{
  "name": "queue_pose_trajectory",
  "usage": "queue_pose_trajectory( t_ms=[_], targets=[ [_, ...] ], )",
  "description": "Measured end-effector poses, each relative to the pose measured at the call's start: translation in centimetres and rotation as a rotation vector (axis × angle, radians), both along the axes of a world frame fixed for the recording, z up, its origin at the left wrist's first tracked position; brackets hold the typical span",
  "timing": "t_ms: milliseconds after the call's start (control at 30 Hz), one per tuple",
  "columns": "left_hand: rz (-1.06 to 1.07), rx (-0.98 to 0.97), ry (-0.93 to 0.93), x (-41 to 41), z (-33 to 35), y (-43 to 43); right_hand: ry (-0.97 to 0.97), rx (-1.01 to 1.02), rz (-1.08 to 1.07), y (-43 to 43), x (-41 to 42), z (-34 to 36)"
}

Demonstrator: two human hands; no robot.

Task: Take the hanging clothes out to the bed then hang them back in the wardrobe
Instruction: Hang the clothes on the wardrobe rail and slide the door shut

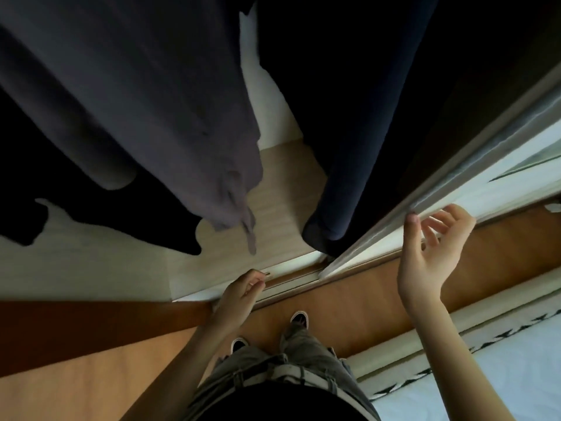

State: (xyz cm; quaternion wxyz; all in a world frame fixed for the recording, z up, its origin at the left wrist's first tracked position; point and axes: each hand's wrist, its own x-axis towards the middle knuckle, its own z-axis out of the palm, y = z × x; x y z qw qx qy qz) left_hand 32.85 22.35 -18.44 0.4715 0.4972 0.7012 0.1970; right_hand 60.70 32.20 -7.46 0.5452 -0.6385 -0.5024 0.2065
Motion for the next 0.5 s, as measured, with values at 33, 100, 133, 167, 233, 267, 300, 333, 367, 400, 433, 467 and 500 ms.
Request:
queue_pose_trajectory(
  t_ms=[33, 100, 133, 167, 233, 267, 300, 333, 367, 400, 433, 467, 500],
  targets=[
    [0.024, -0.004, -0.005, -0.8, 0.0, -0.8, 0.002, 0.004, 0.019, -0.5, -0.8, 0.0],
    [0.076, -0.014, -0.029, -2.2, 0.1, -2.3, -0.004, 0.011, 0.06, -1.6, -2.4, 0.0],
    [0.108, -0.018, -0.038, -2.9, 0.1, -3.1, -0.013, 0.018, 0.082, -2.2, -3.3, 0.0],
    [0.144, -0.015, -0.051, -3.6, 0.1, -3.9, -0.023, 0.026, 0.104, -2.8, -4.2, 0.0],
    [0.224, -0.019, -0.078, -5.0, 0.1, -5.8, -0.031, 0.031, 0.142, -4.2, -6.0, 0.1],
    [0.267, -0.023, -0.101, -5.6, 0.1, -6.9, -0.026, 0.03, 0.16, -4.8, -7.0, 0.1],
    [0.307, -0.026, -0.118, -6.3, 0.0, -8.0, -0.023, 0.031, 0.178, -5.5, -7.9, 0.1],
    [0.35, -0.026, -0.135, -6.9, 0.0, -9.1, -0.027, 0.035, 0.193, -6.1, -8.8, 0.1],
    [0.402, -0.033, -0.143, -7.6, -0.1, -10.2, -0.035, 0.039, 0.208, -6.7, -9.8, 0.1],
    [0.465, -0.053, -0.155, -8.3, -0.3, -11.4, -0.042, 0.044, 0.221, -7.3, -10.8, 0.1],
    [0.534, -0.075, -0.17, -9.1, -0.8, -12.6, -0.043, 0.049, 0.234, -7.9, -11.8, 0.1],
    [0.598, -0.105, -0.181, -10.0, -1.3, -13.8, -0.044, 0.052, 0.243, -8.5, -12.8, 0.1],
    [0.655, -0.131, -0.197, -10.8, -1.8, -14.9, -0.048, 0.05, 0.252, -9.0, -13.7, 0.2]
  ],
)
